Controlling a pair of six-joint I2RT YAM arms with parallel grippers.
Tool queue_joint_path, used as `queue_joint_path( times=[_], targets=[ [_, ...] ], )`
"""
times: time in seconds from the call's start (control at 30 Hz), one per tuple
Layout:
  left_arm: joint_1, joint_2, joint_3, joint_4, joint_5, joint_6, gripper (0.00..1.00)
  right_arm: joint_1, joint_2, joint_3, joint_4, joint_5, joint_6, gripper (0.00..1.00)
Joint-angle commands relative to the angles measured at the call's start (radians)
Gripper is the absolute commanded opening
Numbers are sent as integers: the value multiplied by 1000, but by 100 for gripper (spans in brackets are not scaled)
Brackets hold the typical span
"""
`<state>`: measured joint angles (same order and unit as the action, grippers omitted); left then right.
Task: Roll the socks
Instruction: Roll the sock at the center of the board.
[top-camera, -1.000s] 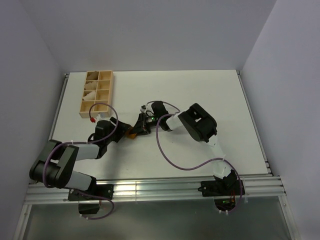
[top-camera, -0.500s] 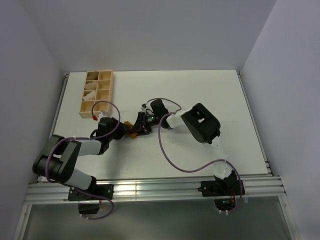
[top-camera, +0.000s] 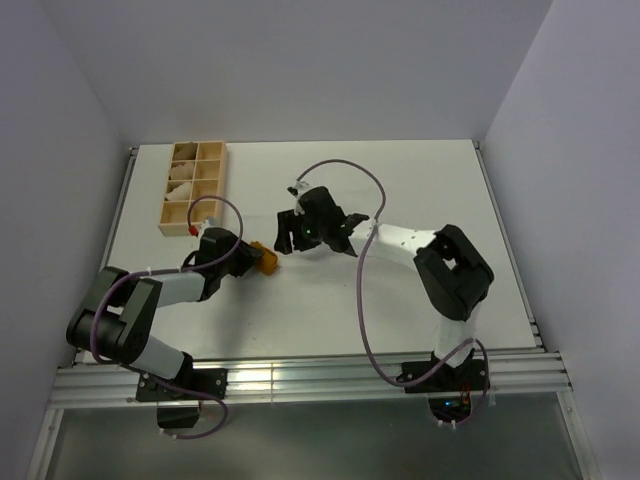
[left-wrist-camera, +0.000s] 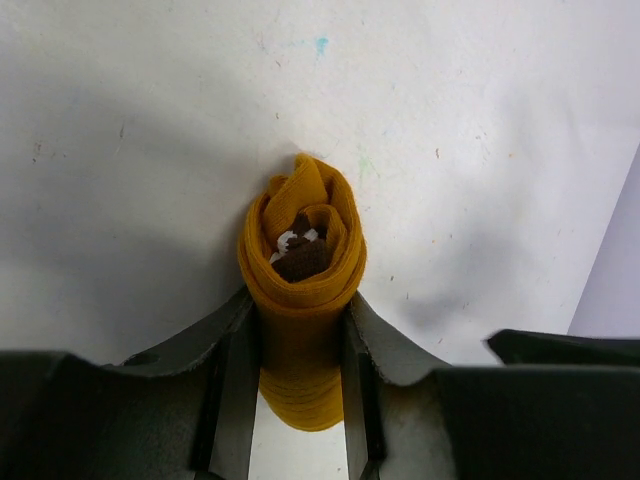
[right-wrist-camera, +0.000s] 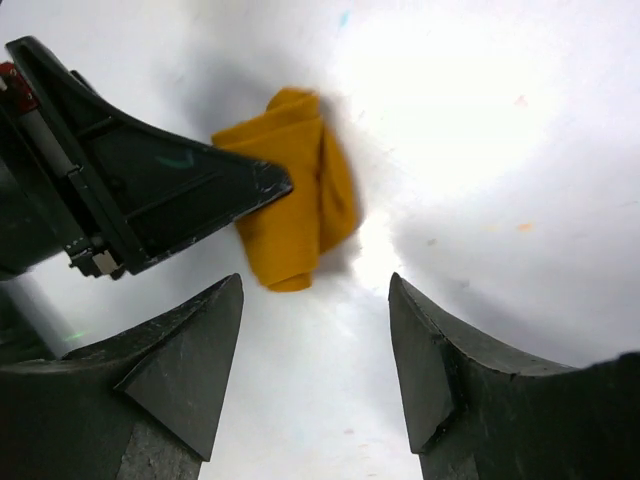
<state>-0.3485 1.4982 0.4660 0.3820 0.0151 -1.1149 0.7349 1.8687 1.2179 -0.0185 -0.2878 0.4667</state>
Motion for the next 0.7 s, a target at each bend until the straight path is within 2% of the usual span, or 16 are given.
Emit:
queue_joint_path(
  times=[0.0, 0.1, 0.2, 0.47, 0.67],
  targets=[
    [-6, 17, 29, -117, 5, 43, 27, 90, -91, -41, -14, 330, -244, 67],
    [-6, 19, 45, -144, 11, 44, 27, 185, -114, -78, 61, 479, -354, 67],
    [-6, 17, 54, -163, 14, 41, 27, 253, -117, -121, 159, 551, -416, 68],
    [-6, 5, 71, -196, 28, 41, 27, 353, -42, -201, 428, 624, -536, 71],
    [-6, 7, 79, -203, 42, 38, 27, 365, 23, -198, 505, 618, -574, 71]
  ],
)
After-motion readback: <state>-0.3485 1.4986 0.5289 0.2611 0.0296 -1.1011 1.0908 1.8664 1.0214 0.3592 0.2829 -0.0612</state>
